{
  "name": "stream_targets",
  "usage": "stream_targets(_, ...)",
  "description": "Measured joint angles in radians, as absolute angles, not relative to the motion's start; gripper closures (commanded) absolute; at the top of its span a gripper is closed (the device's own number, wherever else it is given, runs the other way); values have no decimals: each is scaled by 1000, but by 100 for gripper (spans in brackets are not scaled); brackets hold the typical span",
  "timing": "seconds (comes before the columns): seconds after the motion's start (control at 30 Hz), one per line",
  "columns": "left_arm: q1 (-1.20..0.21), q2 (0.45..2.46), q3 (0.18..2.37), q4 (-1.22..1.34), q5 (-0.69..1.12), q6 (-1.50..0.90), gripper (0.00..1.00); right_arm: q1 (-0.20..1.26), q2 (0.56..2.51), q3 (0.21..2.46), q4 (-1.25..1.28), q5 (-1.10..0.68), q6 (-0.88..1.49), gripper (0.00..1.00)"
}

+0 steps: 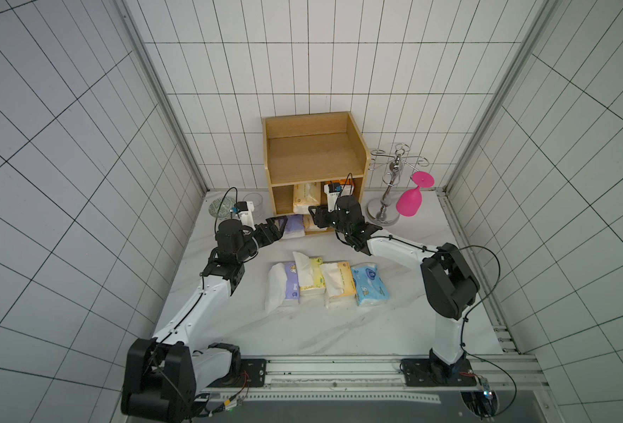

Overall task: Remove the tissue boxes from the shelf
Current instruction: Pick up a box of tissues from the shelf.

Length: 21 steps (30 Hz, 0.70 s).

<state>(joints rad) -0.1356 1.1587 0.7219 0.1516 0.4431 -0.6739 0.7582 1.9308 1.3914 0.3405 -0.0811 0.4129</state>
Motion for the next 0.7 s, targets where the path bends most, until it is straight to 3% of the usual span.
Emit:
stream_targets(0.13,-136,1158,722,134,442,-669,6,758,1931,1391,350,-97,403,89)
stream_targets(0.23,-136,1146,719,118,439,-668,6,758,1928,1391,350,-110,398,100)
stream_targets(0.7,-136,943,657,47,399,-698,6,790,1661,1157,301,-149,383,100)
